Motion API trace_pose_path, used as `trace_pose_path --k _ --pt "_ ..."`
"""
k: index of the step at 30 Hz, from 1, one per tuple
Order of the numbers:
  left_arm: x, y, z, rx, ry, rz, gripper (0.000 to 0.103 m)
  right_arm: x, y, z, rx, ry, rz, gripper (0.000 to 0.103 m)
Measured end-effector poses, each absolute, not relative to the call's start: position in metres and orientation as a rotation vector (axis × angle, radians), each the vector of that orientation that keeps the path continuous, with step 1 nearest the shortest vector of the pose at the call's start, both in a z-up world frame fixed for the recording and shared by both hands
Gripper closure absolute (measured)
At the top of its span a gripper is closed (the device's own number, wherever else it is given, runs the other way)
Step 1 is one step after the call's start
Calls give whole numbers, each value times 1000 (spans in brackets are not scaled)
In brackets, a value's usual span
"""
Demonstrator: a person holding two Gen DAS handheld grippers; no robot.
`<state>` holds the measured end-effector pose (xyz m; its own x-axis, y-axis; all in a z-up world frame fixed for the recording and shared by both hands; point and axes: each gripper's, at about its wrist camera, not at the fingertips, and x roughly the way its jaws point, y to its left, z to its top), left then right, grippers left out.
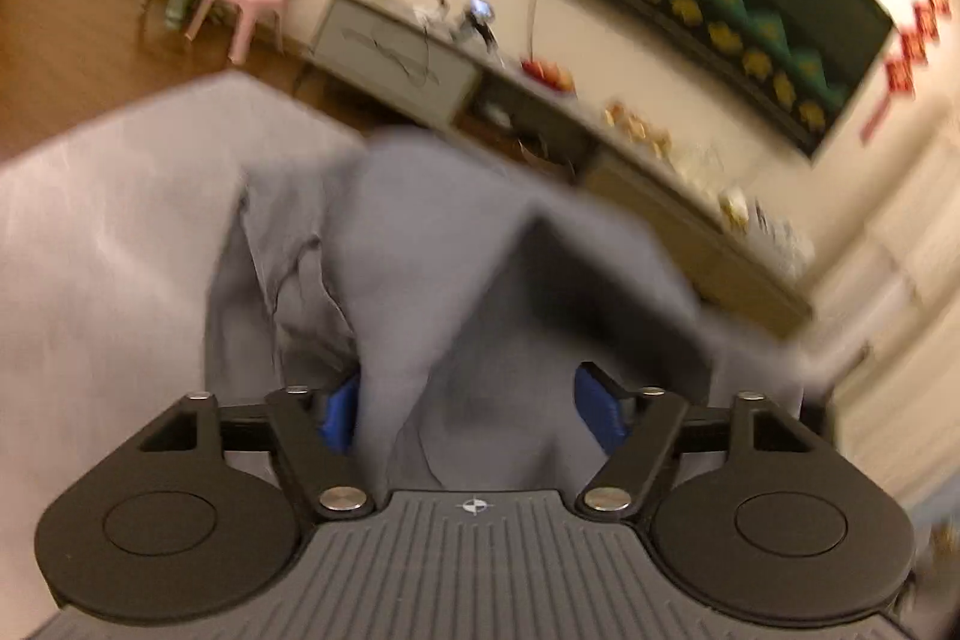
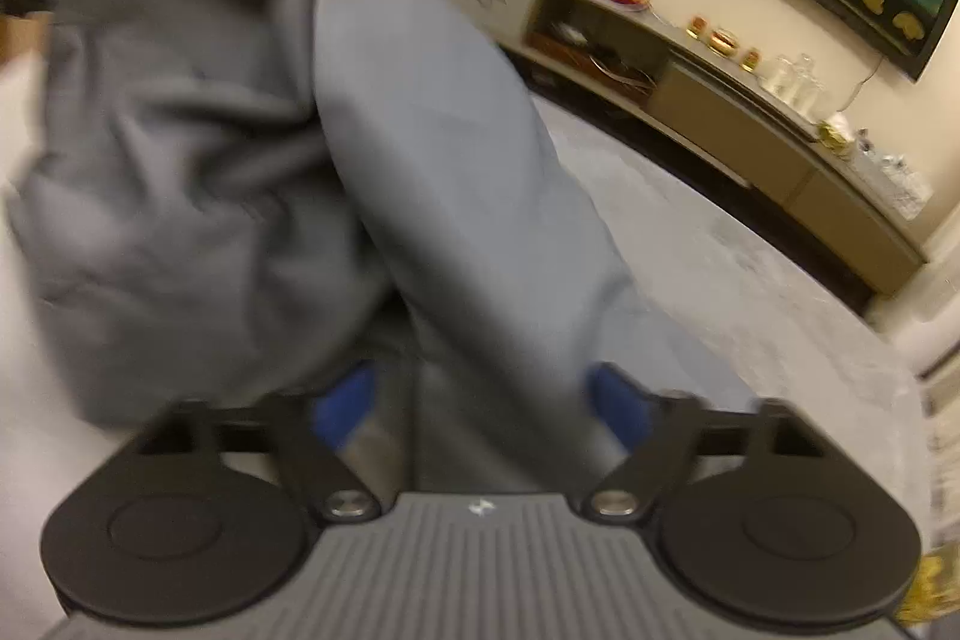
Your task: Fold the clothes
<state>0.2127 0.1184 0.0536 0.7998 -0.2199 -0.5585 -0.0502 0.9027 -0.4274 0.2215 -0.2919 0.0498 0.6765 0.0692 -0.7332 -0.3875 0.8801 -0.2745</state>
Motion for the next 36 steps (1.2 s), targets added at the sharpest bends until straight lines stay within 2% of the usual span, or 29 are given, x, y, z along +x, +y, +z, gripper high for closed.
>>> trace_pose_path --k 1,2,3,5,7,10,11,12,13,14,16,20,21,22,23,24,25,26,27,29,32,36 --pt "210 113 50 -434 649 -118 24 226 -294 47 -427 809 250 79" --pt "207 108 47 -425 655 -142 16 230 -299 49 -397 811 238 90" --pt "205 103 43 -414 657 -157 12 230 -301 55 -368 791 232 93" --pt "205 93 33 -385 655 -161 12 220 -312 78 -309 684 178 97" --pt "206 91 23 -361 661 -134 11 202 -338 114 -129 522 173 97" --pt "210 87 3 -311 689 -79 12 190 -379 137 110 373 194 98" --pt "215 86 0 -281 701 -56 20 188 -390 142 169 337 183 97" --pt "221 84 -3 -250 714 -53 58 198 -391 129 112 387 70 97" --pt "226 84 1 -229 707 -70 85 209 -393 116 76 442 -23 97" --pt "229 86 13 -219 681 -89 100 213 -398 110 93 464 -56 98" --pt "234 90 36 -198 628 -125 100 207 -407 114 167 447 -64 97" --pt "259 94 120 -199 446 -120 100 175 -420 158 247 196 38 98" --pt "274 90 134 -202 439 -106 97 184 -419 157 210 205 -12 97" --pt "290 79 139 -174 464 -89 94 201 -419 145 155 277 -89 83" --pt "306 66 136 -118 520 -75 89 219 -419 131 98 351 -167 57" --pt "320 55 127 -55 593 -65 72 237 -416 111 39 434 -240 46" --pt "326 48 120 -31 651 -51 66 244 -414 98 2 484 -250 44" --pt "322 48 113 -49 693 -33 52 251 -412 85 -34 533 -261 45" --pt "311 50 107 -84 701 -41 31 256 -409 75 -68 575 -269 46" --pt "273 57 97 -179 650 -100 4 241 -395 90 -110 541 -242 43" --pt "224 64 63 -223 650 -154 2 216 -387 111 -98 499 -184 31" --pt "194 59 20 -156 707 -200 2 201 -378 127 -62 540 -66 28"
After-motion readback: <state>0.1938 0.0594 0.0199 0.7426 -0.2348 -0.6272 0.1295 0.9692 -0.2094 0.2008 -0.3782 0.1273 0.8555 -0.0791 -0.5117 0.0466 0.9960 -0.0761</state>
